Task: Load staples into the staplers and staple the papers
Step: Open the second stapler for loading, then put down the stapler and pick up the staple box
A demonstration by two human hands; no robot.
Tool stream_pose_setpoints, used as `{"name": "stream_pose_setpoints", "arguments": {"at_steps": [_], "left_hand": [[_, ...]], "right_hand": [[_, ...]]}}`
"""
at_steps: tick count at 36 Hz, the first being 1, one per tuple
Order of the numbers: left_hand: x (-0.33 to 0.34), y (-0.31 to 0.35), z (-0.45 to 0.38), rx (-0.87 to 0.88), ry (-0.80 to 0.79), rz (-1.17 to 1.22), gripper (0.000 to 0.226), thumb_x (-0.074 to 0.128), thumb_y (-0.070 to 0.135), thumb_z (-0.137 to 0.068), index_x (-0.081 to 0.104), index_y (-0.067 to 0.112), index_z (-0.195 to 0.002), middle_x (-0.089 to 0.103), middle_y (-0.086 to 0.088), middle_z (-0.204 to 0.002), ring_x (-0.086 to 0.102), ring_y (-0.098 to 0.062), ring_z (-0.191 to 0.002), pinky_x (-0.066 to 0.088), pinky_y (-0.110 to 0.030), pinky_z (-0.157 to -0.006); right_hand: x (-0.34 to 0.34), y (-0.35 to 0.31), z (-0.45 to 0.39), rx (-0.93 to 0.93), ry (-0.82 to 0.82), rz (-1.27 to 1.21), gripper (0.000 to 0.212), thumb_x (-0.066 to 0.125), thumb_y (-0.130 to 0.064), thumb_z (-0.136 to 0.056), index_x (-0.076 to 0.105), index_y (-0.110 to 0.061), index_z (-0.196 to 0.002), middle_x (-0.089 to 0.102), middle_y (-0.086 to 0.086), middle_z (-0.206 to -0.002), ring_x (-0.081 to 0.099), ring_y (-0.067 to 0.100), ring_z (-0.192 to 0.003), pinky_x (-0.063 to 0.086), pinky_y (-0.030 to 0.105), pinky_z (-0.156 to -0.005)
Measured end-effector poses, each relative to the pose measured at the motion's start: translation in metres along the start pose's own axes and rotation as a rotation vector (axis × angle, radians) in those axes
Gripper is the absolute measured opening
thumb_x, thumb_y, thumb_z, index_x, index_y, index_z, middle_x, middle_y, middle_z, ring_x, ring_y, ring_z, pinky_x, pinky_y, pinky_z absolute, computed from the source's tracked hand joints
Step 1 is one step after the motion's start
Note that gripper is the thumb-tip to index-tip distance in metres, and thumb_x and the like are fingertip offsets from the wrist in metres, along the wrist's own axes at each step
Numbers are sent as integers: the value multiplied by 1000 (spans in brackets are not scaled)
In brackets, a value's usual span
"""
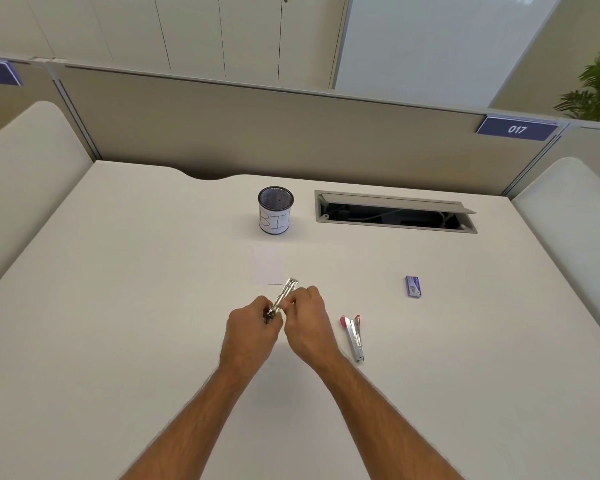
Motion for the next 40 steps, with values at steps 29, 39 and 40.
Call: {"name": "stream_pose_setpoints", "arguments": {"at_steps": [29,39,40], "left_hand": [[19,-61,0,-30,-13,-326,11,61,25,-90,62,14,-87,52,4,-99,57,-20,-82,52,-36,-66],[25,-65,-1,-23,-21,-358,12,61,23,-92,62,11,-90,51,2,-100,56,-20,-85,53,-36,-66],[25,-66,-2,-21,-18,-362,12,62,22,-92,63,11,-90,52,2,-100,56,-20,-86,53,-36,-66]], "right_hand": [[-5,11,1,276,97,-655,11,58,-14,-99,67,-10,-97,73,-5,-85,73,8,-69,60,49,-89],[-3,13,-4,271,72,-631,12,56,-10,-99,66,-4,-98,71,3,-101,69,7,-78,54,18,-61],[-3,14,-4,272,63,-627,13,56,-11,-99,67,-4,-98,72,3,-103,68,7,-78,54,18,-60]]}}
Point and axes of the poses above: each hand's wrist, its own z-axis away from the middle knuckle, its own x-axis out of the palm, y = z × x, the point moved 1 cm from there along -z, towards the middle knuckle
